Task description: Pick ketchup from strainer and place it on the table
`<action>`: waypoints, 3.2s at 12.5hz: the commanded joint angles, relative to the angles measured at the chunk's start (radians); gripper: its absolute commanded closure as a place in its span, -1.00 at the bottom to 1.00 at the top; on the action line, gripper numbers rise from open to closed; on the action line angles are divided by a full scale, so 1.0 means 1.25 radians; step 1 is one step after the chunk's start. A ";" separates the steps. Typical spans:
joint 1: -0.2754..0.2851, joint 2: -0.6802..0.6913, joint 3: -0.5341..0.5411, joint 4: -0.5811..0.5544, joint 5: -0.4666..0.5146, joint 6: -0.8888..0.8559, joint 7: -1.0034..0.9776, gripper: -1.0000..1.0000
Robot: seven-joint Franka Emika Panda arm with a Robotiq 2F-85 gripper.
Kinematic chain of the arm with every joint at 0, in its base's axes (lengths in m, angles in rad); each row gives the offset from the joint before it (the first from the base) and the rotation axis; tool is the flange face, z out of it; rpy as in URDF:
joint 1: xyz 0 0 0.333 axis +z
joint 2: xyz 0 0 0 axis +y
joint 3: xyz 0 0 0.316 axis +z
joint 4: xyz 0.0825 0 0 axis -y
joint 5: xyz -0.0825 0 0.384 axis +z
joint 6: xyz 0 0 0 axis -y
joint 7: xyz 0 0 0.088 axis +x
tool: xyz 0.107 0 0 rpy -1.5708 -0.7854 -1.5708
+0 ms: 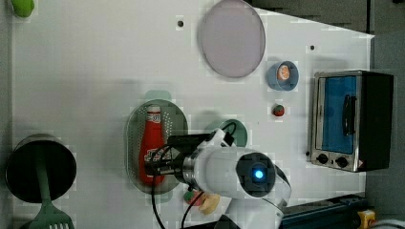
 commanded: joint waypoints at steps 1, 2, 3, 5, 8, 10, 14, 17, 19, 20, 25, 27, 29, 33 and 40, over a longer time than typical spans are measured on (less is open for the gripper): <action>0.008 0.020 -0.017 0.010 -0.046 0.051 0.100 -1.00; 0.010 0.041 -0.022 0.010 -0.072 0.071 0.122 -1.00; 0.012 0.059 -0.027 0.010 -0.094 0.086 0.145 -1.00; 0.020 0.091 -0.039 0.016 -0.133 0.092 0.178 -1.00; 0.037 0.130 -0.061 0.032 -0.152 0.102 0.180 -1.00; 0.051 0.144 -0.076 0.040 -0.155 0.106 0.180 -0.68; 0.046 0.115 -0.066 0.036 -0.152 0.082 0.180 -0.21; 0.003 0.035 0.003 0.039 -0.051 -0.006 0.171 -0.21; -0.035 -0.028 0.061 0.053 0.056 -0.029 0.167 -0.21; -0.049 -0.058 0.083 0.064 0.084 -0.055 0.161 -0.21; -0.094 -0.160 0.105 0.190 0.171 -0.291 0.034 -0.21; -0.120 -0.171 0.098 0.257 0.198 -0.412 -0.022 -0.21; -0.158 -0.179 0.084 0.314 0.197 -0.486 -0.070 -0.21; -0.242 -0.214 0.024 0.348 0.189 -0.504 -0.112 -0.21; -0.326 -0.244 -0.134 0.327 0.189 -0.504 -0.133 -0.21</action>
